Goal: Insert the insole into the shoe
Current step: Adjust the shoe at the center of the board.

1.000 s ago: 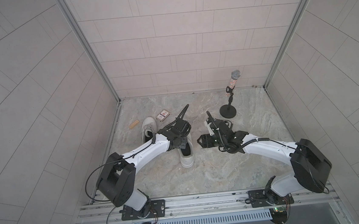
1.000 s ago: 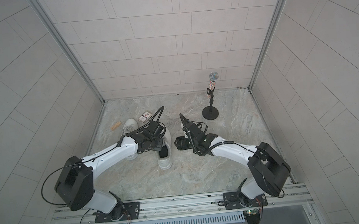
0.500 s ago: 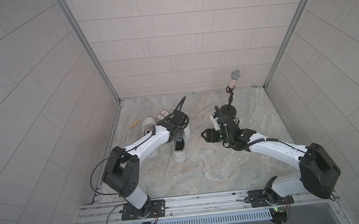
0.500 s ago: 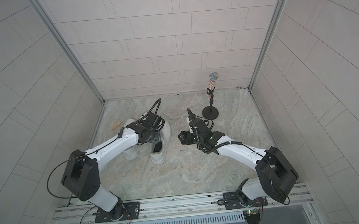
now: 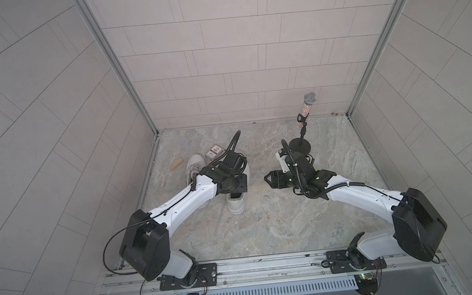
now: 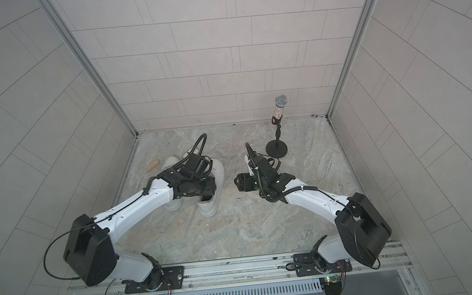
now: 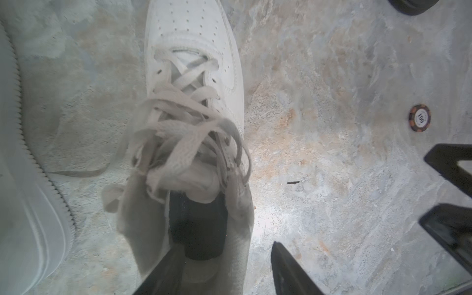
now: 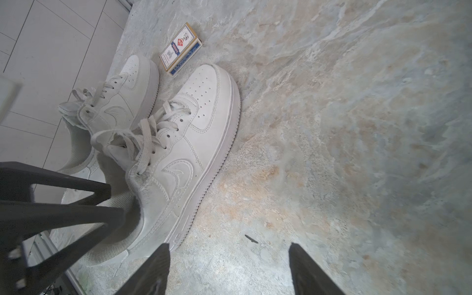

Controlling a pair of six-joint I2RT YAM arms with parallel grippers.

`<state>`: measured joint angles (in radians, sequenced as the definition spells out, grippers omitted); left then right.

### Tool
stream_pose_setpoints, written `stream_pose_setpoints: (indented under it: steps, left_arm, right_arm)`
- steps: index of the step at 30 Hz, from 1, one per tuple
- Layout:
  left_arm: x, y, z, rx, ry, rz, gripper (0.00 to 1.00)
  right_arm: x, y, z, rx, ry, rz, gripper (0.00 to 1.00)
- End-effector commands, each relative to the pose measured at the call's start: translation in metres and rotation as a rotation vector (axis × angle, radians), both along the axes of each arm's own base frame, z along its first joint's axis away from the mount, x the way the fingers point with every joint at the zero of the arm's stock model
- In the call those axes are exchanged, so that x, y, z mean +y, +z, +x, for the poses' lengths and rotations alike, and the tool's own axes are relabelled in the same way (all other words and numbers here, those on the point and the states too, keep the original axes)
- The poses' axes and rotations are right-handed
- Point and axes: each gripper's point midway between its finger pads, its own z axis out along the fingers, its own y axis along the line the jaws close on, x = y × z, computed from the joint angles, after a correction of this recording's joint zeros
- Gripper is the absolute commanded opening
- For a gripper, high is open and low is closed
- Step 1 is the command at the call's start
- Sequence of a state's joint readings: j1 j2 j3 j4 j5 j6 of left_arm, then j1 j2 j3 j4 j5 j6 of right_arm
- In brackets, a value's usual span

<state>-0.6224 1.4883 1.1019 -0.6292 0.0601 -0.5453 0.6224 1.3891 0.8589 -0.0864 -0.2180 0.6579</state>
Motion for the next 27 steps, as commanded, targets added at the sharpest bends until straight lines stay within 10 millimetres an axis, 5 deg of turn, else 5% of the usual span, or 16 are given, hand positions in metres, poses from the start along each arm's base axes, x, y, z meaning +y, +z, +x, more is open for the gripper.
stream_pose_setpoints:
  steps: [1,8,21,27]
  left_arm:
    - [-0.007,-0.003,0.015,-0.025,0.062,-0.039,0.61]
    - [-0.001,-0.013,0.037,-0.098,0.096,0.054,0.63]
    - [-0.021,-0.038,0.045,-0.125,-0.014,0.122,0.65]
    - [-0.043,-0.019,0.045,-0.102,-0.014,-0.088,0.44]
  right_arm:
    - [-0.006,-0.004,-0.003,0.003,-0.009,-0.022,0.73]
    - [-0.004,-0.009,-0.004,0.008,0.006,-0.020,0.73]
    - [0.037,-0.040,-0.003,0.118,0.109,0.064,0.66]
    - [0.057,-0.062,-0.008,0.169,0.112,0.140,0.58]
